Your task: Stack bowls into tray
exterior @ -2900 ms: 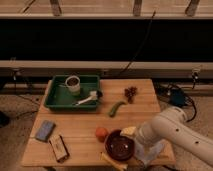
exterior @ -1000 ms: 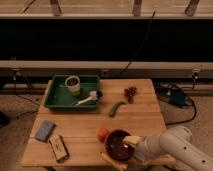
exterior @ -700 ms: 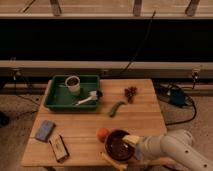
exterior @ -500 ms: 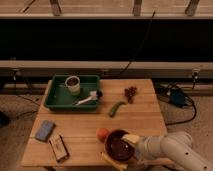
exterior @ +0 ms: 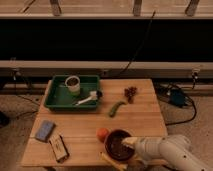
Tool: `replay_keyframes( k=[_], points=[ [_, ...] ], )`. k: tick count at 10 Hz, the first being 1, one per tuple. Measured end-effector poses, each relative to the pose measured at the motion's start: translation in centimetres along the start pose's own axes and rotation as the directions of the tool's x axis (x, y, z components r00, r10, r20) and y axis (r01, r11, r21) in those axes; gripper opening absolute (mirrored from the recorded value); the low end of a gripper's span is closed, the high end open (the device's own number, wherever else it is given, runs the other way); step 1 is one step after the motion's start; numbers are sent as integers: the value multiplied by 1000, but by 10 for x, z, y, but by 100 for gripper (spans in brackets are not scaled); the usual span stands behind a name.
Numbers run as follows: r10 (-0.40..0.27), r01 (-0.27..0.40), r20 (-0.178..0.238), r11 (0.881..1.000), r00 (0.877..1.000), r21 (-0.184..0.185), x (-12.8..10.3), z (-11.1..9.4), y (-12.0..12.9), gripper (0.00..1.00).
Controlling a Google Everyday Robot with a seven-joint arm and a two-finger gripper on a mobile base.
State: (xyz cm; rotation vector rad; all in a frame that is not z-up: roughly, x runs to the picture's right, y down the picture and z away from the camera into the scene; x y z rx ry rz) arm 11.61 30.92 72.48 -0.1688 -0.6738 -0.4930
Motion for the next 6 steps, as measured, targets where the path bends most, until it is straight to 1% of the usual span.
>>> replay_keyframes(
  k=[1, 2, 3, 4, 6],
  points=[
    [4, -4, 2, 1000, 1000, 8, 0, 1, -1, 29],
    [10, -10, 3, 1000, 1000, 17, 0, 2, -3, 17],
    [12, -12, 3, 1000, 1000, 19, 0, 2, -3, 14],
    [18, -18, 4, 1000, 1000, 25, 0, 2, -4, 8],
    [25, -25, 5, 999, 1000, 31, 1, 2, -5, 8]
  ],
)
